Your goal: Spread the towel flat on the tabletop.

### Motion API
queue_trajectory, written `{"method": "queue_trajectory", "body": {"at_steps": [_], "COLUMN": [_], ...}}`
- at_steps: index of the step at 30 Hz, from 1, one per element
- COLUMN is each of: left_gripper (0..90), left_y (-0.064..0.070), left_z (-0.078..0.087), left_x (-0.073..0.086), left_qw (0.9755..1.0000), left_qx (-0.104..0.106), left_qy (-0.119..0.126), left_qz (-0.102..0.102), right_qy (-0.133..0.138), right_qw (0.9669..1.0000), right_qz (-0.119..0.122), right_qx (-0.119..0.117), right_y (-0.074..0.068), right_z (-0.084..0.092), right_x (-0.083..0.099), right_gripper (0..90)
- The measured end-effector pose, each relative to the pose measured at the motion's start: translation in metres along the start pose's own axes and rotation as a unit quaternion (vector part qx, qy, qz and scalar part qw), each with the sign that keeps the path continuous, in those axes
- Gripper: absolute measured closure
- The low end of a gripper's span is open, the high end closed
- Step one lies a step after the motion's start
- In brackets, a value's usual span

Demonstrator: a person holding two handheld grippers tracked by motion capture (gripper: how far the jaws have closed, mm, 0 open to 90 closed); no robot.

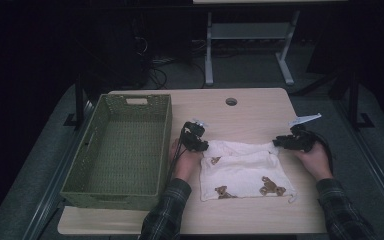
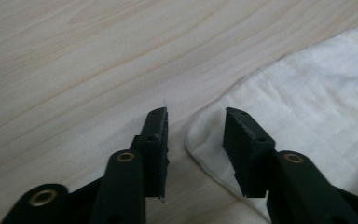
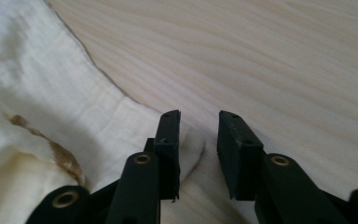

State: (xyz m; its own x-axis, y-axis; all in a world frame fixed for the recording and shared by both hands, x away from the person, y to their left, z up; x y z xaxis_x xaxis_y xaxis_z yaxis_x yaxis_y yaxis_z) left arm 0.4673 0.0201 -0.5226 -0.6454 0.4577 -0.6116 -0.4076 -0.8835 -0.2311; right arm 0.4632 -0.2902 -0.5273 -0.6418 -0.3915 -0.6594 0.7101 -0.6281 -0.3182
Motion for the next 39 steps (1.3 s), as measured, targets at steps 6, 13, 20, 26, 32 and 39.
{"method": "queue_trajectory", "body": {"at_steps": [6,13,20,26,32,39], "left_gripper": [85.0,86.6,86.6,86.5,86.6,86.5], "left_y": [0.004,-0.009,-0.024,-0.036,-0.046,-0.048], "left_z": [0.002,0.013,0.016,0.011,0.005,-0.008], "left_x": [-0.002,-0.020,-0.042,-0.056,-0.061,-0.063], "left_qw": [0.9999,0.9992,0.9976,0.9965,0.9944,0.9943], "left_qx": [0.006,-0.008,-0.022,-0.036,-0.048,-0.053], "left_qy": [0.003,0.037,0.054,0.058,0.060,0.050], "left_qz": [-0.008,0.015,0.038,0.048,0.072,0.078], "right_qy": [-0.004,0.032,0.055,0.065,0.071,0.050], "right_qw": [0.9999,0.9992,0.9980,0.9969,0.9965,0.9980], "right_qz": [0.011,0.023,0.028,0.040,0.037,0.027], "right_qx": [0.001,0.006,0.014,0.018,0.025,0.026], "right_y": [-0.004,-0.004,0.003,0.007,0.017,0.030], "right_z": [-0.003,0.012,0.025,0.029,0.026,0.012], "right_x": [0.001,-0.019,-0.040,-0.061,-0.077,-0.081], "right_gripper": [85.6,86.5,86.6,86.5,86.5,86.4]}}
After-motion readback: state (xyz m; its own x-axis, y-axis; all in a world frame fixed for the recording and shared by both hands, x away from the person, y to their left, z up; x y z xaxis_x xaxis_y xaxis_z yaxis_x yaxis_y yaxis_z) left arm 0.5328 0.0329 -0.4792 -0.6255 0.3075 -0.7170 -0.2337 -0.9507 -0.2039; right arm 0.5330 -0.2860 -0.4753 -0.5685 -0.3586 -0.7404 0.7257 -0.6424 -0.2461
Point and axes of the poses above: each handheld gripper's, and its own axes: z roughly backward along the jaws, x roughly out of its underside, y roughly to its right, the point moved 8 cm from there along -z, roughly forward along the jaws, and after that the axes turned 15 degrees about -x, right-handed, at the moved point
